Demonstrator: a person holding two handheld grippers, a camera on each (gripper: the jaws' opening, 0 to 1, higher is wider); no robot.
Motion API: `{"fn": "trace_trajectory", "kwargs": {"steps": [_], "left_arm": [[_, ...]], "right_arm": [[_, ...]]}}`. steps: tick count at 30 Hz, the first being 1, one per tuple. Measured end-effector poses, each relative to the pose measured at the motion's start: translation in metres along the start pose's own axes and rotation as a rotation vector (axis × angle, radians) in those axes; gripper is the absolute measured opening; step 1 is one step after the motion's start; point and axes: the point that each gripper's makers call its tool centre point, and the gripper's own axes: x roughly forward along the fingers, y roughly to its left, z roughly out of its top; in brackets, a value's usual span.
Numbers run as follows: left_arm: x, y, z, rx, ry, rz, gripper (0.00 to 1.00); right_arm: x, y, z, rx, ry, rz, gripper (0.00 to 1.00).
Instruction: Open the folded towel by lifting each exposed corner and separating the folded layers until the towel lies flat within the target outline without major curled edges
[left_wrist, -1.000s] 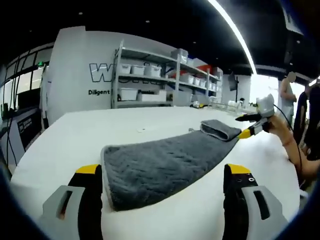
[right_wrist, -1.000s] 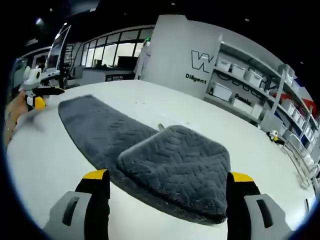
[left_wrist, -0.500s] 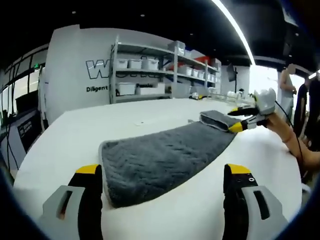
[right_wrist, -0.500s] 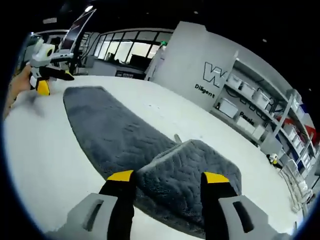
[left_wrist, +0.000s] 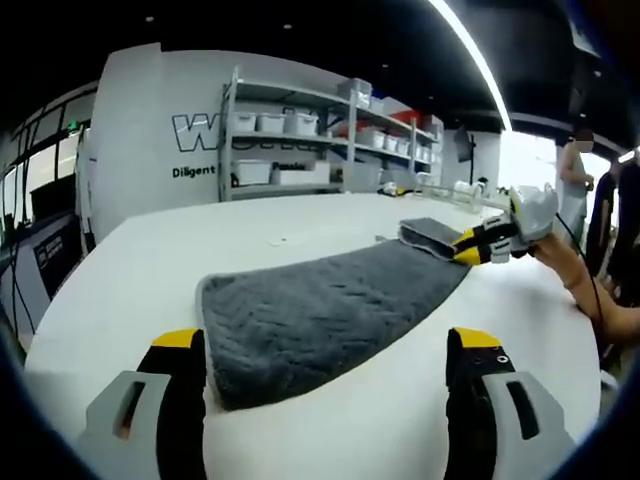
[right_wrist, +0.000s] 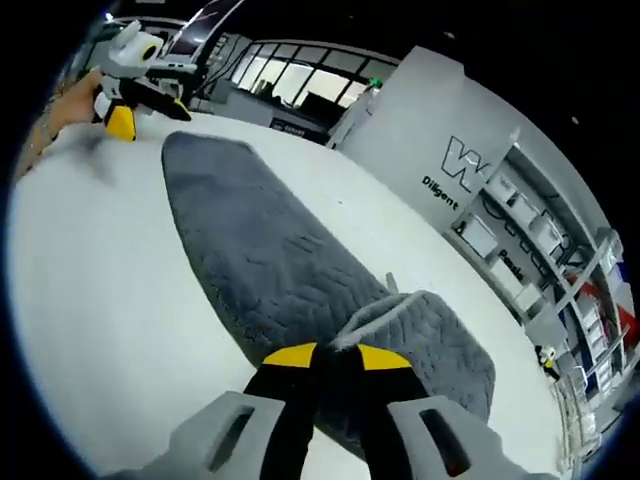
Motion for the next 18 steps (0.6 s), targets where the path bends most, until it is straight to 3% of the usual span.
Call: {"fn": "trace_trajectory", "kwargs": {"steps": [2, 7, 13, 18], "left_arm": [[0.0, 0.0, 0.0, 0.0, 0.001, 0.0, 0.98], [-0.002, -0.003, -0.001, 0.002, -0.001, -0.004, 0.98], [-0.002, -0.006, 0.002, 0.005, -0.017, -0.019, 0.98], [-0.004, -0.008, 0.005, 0.016, -0.025, -0.024, 0.98]], "right_arm": [[0.0, 0.0, -0.002, 0.005, 0.002, 0.003, 0.04], [-0.01, -0.014, 0.008, 0.107, -0.087, -0.018, 0.01], [-0.026, -0.042, 0.018, 0.182, -0.172, -0.124, 0.01], [-0.03, -0.065, 0.021, 0.204, -0.186, -0.202, 0.01]]}}
